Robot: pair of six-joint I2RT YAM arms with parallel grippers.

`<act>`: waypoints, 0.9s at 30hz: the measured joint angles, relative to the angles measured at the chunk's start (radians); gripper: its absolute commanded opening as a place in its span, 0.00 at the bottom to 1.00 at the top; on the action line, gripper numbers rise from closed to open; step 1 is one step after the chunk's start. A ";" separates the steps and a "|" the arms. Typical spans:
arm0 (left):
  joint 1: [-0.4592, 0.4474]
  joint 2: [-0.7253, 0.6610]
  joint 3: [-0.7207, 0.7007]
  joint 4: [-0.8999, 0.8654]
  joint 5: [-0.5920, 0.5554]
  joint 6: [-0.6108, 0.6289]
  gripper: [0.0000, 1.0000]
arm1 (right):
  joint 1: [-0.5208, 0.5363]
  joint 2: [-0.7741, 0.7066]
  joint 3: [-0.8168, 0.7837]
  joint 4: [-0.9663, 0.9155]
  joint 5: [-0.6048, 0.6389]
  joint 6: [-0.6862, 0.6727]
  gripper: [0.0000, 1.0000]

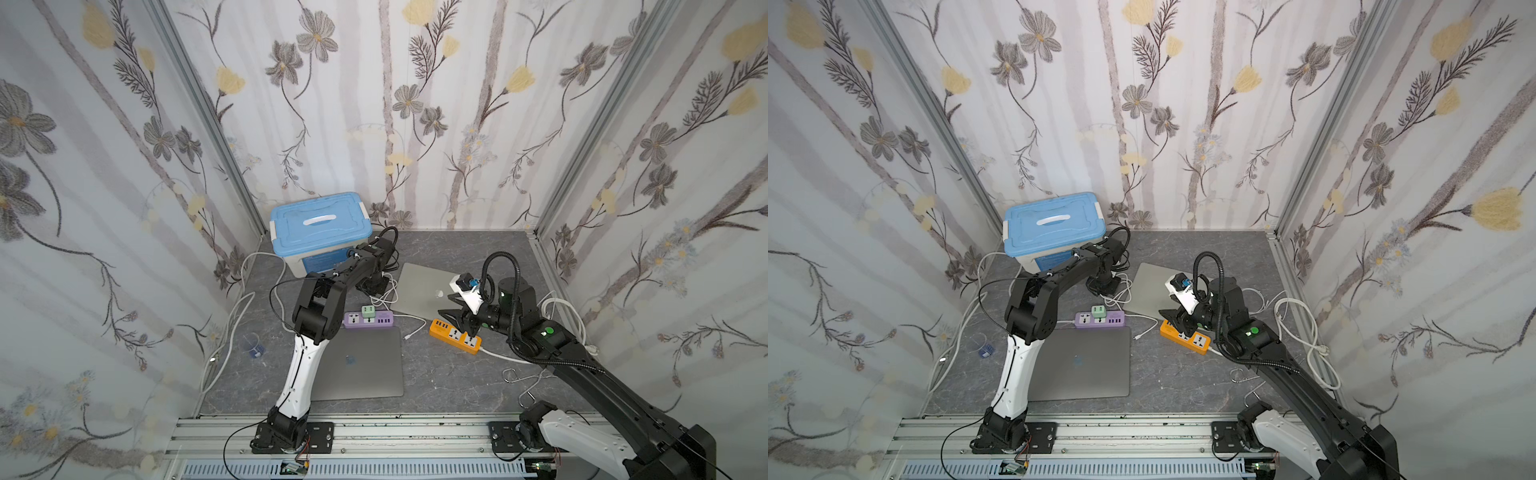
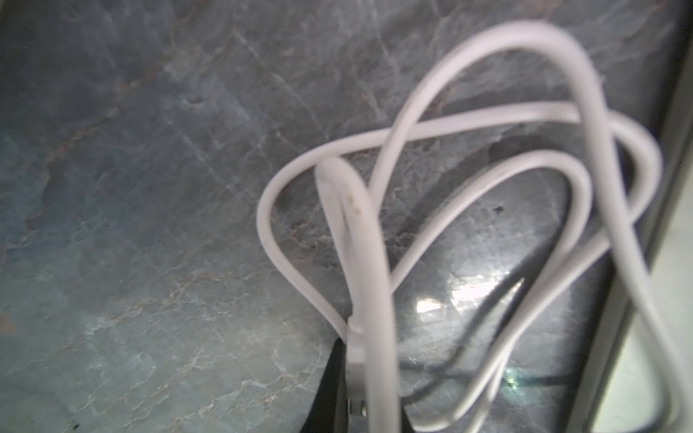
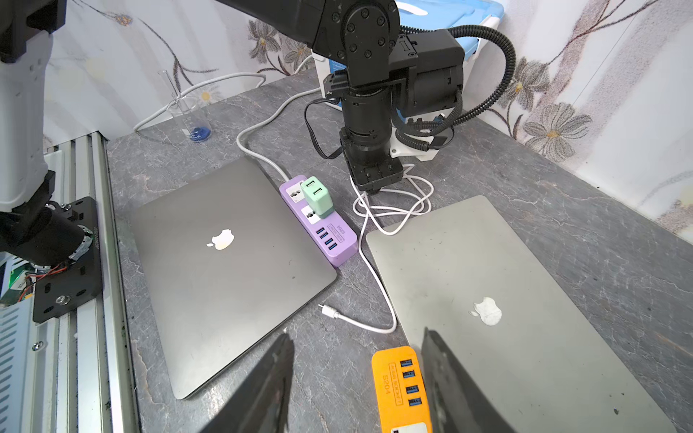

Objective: Unplug the laptop charger
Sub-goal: Pick up the charging cable from the center of the board, then place the charging cable at the center of the board.

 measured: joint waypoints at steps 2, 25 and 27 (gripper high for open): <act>0.002 -0.024 -0.001 -0.001 -0.017 -0.007 0.00 | 0.000 -0.020 -0.015 0.000 0.002 0.003 0.59; 0.233 -0.679 -0.450 0.057 -0.328 -0.227 0.00 | 0.000 -0.004 -0.080 0.045 -0.048 0.037 0.62; 0.268 -0.698 -0.548 0.070 -0.328 -0.254 0.00 | 0.000 0.000 -0.082 0.054 -0.056 0.037 0.63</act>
